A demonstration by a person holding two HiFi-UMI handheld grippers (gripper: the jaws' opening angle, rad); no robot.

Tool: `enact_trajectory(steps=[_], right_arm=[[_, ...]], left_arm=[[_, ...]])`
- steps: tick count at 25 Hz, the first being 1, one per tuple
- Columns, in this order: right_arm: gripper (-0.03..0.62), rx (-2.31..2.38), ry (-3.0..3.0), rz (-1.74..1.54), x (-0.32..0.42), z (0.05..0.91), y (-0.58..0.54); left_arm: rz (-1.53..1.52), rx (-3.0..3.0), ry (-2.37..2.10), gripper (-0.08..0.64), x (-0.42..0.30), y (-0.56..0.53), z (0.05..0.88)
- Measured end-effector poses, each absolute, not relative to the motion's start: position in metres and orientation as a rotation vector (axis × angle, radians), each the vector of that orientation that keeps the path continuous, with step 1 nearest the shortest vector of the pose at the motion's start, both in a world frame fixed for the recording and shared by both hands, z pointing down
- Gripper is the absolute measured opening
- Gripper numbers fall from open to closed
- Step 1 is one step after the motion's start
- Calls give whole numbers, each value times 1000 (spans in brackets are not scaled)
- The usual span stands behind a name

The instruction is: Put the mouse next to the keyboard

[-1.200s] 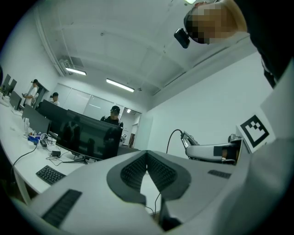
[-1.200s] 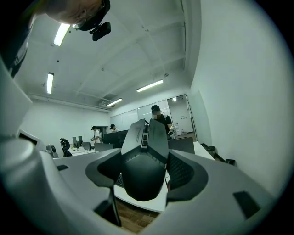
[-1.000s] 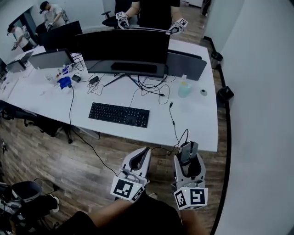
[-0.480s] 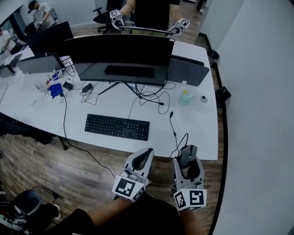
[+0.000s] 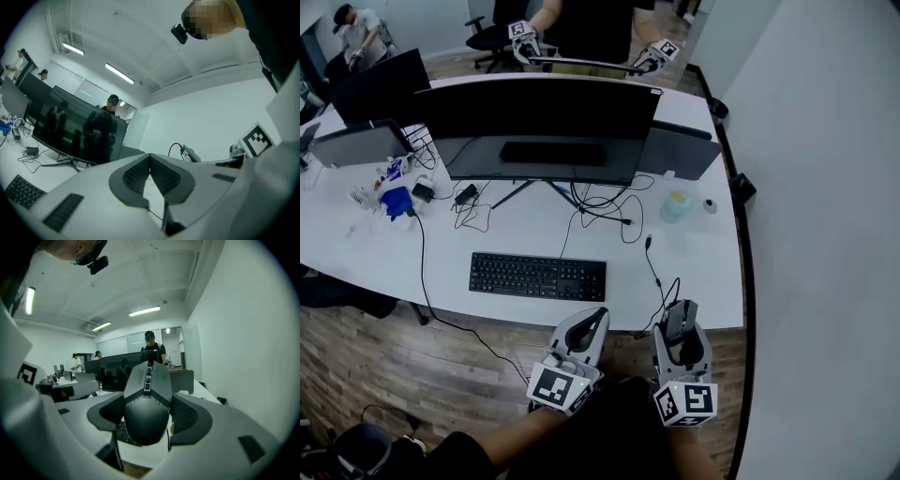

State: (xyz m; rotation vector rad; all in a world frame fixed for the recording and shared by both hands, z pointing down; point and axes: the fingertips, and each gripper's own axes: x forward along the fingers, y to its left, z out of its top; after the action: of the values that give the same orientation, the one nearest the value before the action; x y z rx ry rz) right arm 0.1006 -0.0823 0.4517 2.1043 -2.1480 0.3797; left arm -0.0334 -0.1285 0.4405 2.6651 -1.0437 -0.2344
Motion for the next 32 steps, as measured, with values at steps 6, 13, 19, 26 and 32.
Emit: enact_trajectory(steps=[6, 13, 19, 26, 32], right_arm=[[304, 2064, -2084, 433, 91, 483, -93], [304, 2008, -2079, 512, 83, 526, -124], [304, 1965, -2041, 565, 86, 558, -147], [304, 1891, -2022, 628, 88, 599, -170], [304, 1826, -2022, 683, 91, 626, -191]], left_arm=[[-233, 2623, -1066, 14, -49, -137, 449], [-200, 2660, -1183, 14, -50, -153, 463], [-129, 2678, -1181, 14, -45, -162, 478], [-113, 2716, -1184, 14, -31, -178, 478], [13, 2665, -1247, 14, -28, -202, 504]])
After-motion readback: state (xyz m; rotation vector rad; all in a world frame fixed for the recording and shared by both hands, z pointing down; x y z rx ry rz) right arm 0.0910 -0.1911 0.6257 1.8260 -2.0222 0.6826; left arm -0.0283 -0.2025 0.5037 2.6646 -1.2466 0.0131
